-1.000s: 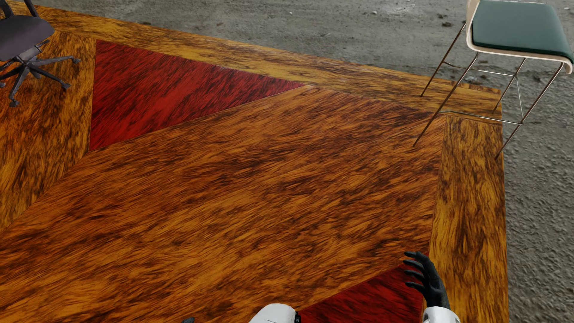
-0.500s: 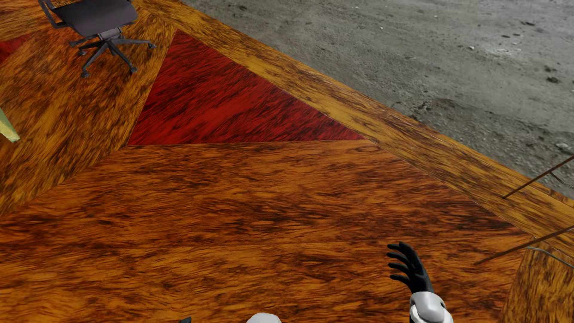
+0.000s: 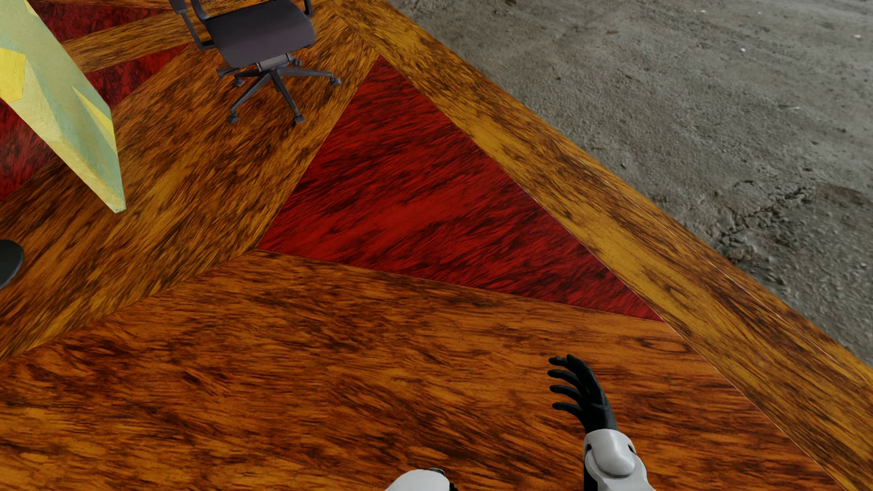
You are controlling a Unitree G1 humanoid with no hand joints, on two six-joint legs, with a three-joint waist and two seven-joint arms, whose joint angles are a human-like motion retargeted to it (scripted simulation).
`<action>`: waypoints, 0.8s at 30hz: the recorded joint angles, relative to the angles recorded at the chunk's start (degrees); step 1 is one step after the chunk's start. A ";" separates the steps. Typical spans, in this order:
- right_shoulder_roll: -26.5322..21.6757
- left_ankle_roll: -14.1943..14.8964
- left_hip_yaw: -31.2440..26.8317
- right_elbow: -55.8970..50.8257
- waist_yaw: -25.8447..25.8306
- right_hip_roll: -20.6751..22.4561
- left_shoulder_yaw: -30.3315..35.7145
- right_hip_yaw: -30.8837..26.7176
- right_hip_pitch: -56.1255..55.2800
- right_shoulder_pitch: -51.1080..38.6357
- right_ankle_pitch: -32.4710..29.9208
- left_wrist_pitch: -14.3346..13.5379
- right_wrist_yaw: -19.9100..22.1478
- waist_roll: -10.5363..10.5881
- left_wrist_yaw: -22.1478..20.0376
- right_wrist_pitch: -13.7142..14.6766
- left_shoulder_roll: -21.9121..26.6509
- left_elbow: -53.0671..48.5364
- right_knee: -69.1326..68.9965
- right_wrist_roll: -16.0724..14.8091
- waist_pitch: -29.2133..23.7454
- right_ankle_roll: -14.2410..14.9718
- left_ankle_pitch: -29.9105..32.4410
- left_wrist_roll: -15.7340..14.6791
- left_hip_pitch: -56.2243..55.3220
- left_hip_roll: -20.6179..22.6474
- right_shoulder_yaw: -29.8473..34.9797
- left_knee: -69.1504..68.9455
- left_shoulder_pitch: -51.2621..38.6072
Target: Head to dark officechair
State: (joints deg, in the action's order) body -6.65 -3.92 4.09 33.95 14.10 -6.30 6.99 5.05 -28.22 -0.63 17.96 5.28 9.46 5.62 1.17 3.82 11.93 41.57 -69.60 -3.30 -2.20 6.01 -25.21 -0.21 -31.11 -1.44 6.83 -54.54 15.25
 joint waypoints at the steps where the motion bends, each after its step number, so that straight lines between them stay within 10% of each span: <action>1: -0.31 0.22 -0.86 1.26 -3.69 2.38 -0.76 -4.18 -4.76 2.76 -2.45 0.98 -2.36 -2.45 -2.08 1.05 0.62 2.64 -3.01 1.38 -0.61 0.91 -2.13 -0.05 2.51 1.54 0.22 0.33 -0.57; 4: -3.12 1.38 -4.03 1.90 -11.08 2.48 -3.46 -6.85 -12.73 13.32 3.61 3.00 -9.69 -9.76 -6.39 -2.66 -4.45 -6.95 13.58 8.14 0.05 3.57 -7.94 -0.02 11.70 4.71 -3.84 3.86 -1.65; 5: -4.71 0.83 -5.06 5.73 -9.70 -0.74 -0.40 -6.16 -11.99 14.15 -3.97 2.70 -10.77 -11.67 -5.20 -2.99 -3.66 -7.53 20.26 9.40 0.15 5.22 -10.13 0.28 13.46 6.04 -5.00 1.65 -5.84; 7: -9.04 -1.56 -3.93 5.84 -5.27 -0.32 -1.77 -1.84 -6.88 11.16 -1.80 -0.04 -7.93 -7.35 0.45 -2.92 -4.34 -4.01 19.33 7.38 -0.80 -2.98 2.27 -1.46 6.75 2.73 -5.61 -16.95 -8.90; 9: -6.69 2.84 -0.92 0.88 -1.24 -1.03 -5.19 1.38 1.19 6.82 1.97 -1.13 -1.63 -2.78 5.05 -1.95 -2.87 -4.02 22.68 3.12 -0.84 -0.68 1.76 -3.79 2.87 -0.04 -4.03 -17.76 -2.86; 11: -3.14 0.37 -1.06 -3.45 1.77 -1.88 -6.29 2.36 5.49 1.16 6.64 0.38 2.01 0.11 4.10 -1.31 -0.39 -5.16 20.63 0.12 0.83 1.14 -3.08 -3.70 2.63 -1.57 -0.08 -0.62 2.84; 14: -1.58 0.22 -3.04 1.32 -6.26 1.50 -2.46 -6.54 -6.78 5.87 -0.92 2.30 -1.68 -4.19 -5.36 1.87 -0.96 0.94 -1.60 4.04 0.12 3.37 -7.85 -2.39 12.02 2.49 -1.54 4.19 1.72; 17: -4.54 0.64 -5.45 2.80 -9.77 1.21 -2.34 -5.86 -10.34 14.63 4.20 2.80 -6.62 -11.08 -9.27 -2.67 -3.81 -7.45 19.84 8.07 -1.04 5.29 -8.19 -2.99 17.51 5.50 -6.79 -0.63 -5.76; 19: -8.70 -0.36 -3.96 5.97 -5.32 0.87 -2.54 -1.60 -5.39 12.38 -1.44 0.37 -4.80 -8.44 -4.62 -3.14 -4.29 -3.22 20.34 5.35 -1.20 -3.15 6.62 -2.50 9.08 2.24 -6.11 -19.25 -8.29; 23: -3.39 4.02 -1.80 -2.35 2.65 -0.80 -8.60 1.77 7.75 -0.30 7.41 1.48 1.11 -1.58 1.97 -0.84 -0.28 -6.59 24.46 0.56 1.07 0.42 -3.94 -0.40 0.45 -0.92 -1.50 -5.92 3.59; 24: -1.19 1.10 -2.20 -1.23 1.18 -0.55 -4.73 -1.42 4.54 -3.06 6.07 1.34 -0.02 -1.24 -0.09 0.76 0.45 -0.72 14.58 1.73 1.74 1.14 -3.84 -0.49 2.98 -0.80 0.68 -0.51 3.49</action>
State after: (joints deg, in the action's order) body -7.85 -2.81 1.89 32.72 15.27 -6.85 2.26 3.63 -23.68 -3.69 24.04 6.62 9.44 4.39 1.09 4.58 12.37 40.85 -55.01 -1.57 -0.46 7.15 -29.04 -0.71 -28.13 -2.24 7.51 -55.05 18.74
